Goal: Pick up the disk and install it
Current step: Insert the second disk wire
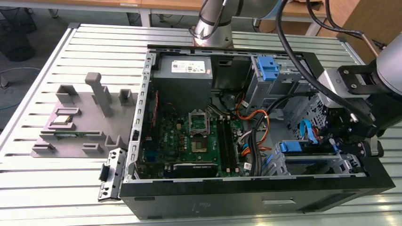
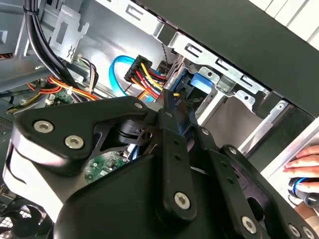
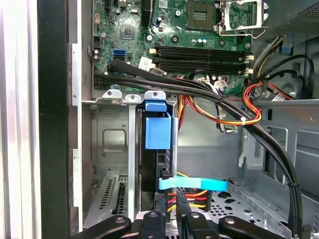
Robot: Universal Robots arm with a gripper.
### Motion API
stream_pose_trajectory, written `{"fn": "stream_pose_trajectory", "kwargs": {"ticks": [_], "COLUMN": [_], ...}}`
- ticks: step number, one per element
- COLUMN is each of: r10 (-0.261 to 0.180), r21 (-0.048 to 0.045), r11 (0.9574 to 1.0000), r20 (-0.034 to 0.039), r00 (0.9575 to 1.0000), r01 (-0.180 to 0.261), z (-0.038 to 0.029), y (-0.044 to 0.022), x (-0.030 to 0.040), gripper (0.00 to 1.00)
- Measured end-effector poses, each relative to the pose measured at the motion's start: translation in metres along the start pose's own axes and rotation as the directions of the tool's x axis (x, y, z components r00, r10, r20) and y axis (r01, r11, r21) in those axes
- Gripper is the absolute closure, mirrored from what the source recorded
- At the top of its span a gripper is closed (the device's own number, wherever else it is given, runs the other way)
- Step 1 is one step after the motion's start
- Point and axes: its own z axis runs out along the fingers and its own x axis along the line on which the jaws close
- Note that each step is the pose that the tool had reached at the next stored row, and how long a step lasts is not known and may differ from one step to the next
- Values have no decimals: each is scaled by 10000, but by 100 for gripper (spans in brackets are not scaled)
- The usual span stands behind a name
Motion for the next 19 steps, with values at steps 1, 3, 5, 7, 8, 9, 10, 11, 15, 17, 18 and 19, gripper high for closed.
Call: {"fn": "stream_pose_trajectory", "kwargs": {"ticks": [1, 3, 5, 7, 8, 9, 10, 11, 15, 17, 18, 19], "r10": [0, 0, 0, 0, 1, 1, 1, 1, 2, 2, 2, 2], "r21": [0, 0, 0, 0, 0, 0, 0, 0, 0, 0, 0, 0], "r11": [10000, 10000, 10000, 10000, 10000, 10000, 10000, 10000, 10000, 10000, 10000, 10000], "r20": [-1, -1, -1, 5, 10, 15, 19, 23, 28, 28, 28, 31], "r00": [10000, 10000, 10000, 10000, 10000, 10000, 10000, 10000, 10000, 10000, 10000, 10000], "r01": [0, 0, 0, 0, -1, -1, -1, -1, -2, -2, -2, -2], "z": [-1, 0, 1, 2, 5, 7, 11, 14, 20, 21, 22, 24], "y": [0, 0, -1, -4, -6, -8, -9, -10, -12, -12, -12, -12], "x": [-5, -12, -13, -14, -13, -13, -13, -12, -11, -11, -11, -11], "gripper": [76, 76, 76, 76, 76, 76, 76, 76, 76, 76, 76, 76]}}
